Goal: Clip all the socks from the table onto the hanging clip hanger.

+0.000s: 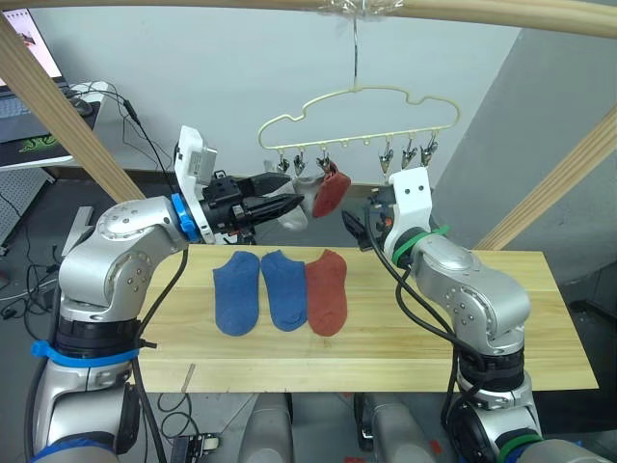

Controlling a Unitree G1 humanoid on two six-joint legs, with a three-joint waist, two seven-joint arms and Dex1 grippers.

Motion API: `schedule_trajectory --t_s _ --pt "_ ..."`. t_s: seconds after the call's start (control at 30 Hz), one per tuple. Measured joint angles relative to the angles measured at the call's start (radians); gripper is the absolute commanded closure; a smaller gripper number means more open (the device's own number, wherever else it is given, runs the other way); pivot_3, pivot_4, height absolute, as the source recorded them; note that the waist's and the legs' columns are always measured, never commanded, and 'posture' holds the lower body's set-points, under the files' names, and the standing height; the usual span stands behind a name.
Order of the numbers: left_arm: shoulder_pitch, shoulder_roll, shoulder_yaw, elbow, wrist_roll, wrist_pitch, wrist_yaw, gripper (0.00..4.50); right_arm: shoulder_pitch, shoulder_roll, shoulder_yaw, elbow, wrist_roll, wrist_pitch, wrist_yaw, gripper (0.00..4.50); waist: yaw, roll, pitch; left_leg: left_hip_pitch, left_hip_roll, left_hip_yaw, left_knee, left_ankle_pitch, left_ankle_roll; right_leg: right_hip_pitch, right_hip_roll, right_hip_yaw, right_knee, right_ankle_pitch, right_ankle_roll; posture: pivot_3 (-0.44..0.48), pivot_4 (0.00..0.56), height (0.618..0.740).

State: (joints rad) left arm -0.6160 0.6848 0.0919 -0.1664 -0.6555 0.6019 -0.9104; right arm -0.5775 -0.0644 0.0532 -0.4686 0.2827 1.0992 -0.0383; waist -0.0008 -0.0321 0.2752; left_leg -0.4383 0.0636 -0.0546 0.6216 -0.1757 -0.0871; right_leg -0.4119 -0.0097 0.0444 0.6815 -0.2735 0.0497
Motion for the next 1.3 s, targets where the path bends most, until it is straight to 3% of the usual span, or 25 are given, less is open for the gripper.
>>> schedule_trajectory --t_s 0.27,0.37,0.43,0.7,0.73,1.3 --pt "-0.129 0.004 -0.009 0.104 0.009 -0.006 -0.083 2.32 -0.077 0.055 -0.044 0.063 -0.052 -0.082 -0.055 0.03 -0.001 0.0 -0.002 0.0 0.0 0.0 0.0 0.0 0.0 0.0 0.0 0.0 0.0 0.0 0.0 0.095 0.154 0.74" --pt "-0.135 -0.002 -0.011 0.121 0.02 -0.018 -0.088 2.32 -0.081 0.065 -0.054 0.099 -0.066 -0.102 -0.059 0.62 -0.001 0.0 -0.002 0.0 0.0 0.0 -0.001 0.0 0.0 0.0 0.0 0.0 0.0 0.0 0.0 0.092 0.159 0.74" --pt "-0.135 -0.006 -0.015 0.123 0.025 -0.02 -0.088 2.32 -0.088 0.069 -0.059 0.118 -0.072 -0.114 -0.061 1.27 -0.001 0.0 -0.002 0.0 0.0 0.0 -0.001 0.0 0.0 0.0 0.0 0.0 0.0 0.0 0.0 0.092 0.159 0.74" --pt "-0.139 -0.014 -0.017 0.124 0.032 -0.02 -0.095 2.32 -0.12 0.086 -0.072 0.169 -0.084 -0.152 -0.072 1.27 -0.001 0.0 -0.002 0.0 0.0 0.0 -0.001 0.0 0.0 0.0 0.0 0.0 0.001 0.0 -0.001 0.097 0.172 0.74" --pt "-0.141 -0.014 -0.017 0.124 0.033 -0.02 -0.097 2.32 -0.12 0.086 -0.074 0.173 -0.085 -0.156 -0.072 1.65 -0.001 0.0 -0.002 0.0 0.0 0.0 -0.001 0.0 0.0 0.0 0.0 0.0 0.001 0.0 -0.001 0.097 0.174 0.74" --pt "-0.151 -0.046 -0.018 0.124 0.052 -0.02 -0.062 2.32 -0.163 0.085 -0.114 0.277 -0.116 -0.205 -0.078 1.65 0.0 0.0 -0.002 0.0 0.0 0.0 -0.001 0.0 0.0 0.0 0.0 0.0 0.001 0.0 -0.001 0.113 0.184 0.74"
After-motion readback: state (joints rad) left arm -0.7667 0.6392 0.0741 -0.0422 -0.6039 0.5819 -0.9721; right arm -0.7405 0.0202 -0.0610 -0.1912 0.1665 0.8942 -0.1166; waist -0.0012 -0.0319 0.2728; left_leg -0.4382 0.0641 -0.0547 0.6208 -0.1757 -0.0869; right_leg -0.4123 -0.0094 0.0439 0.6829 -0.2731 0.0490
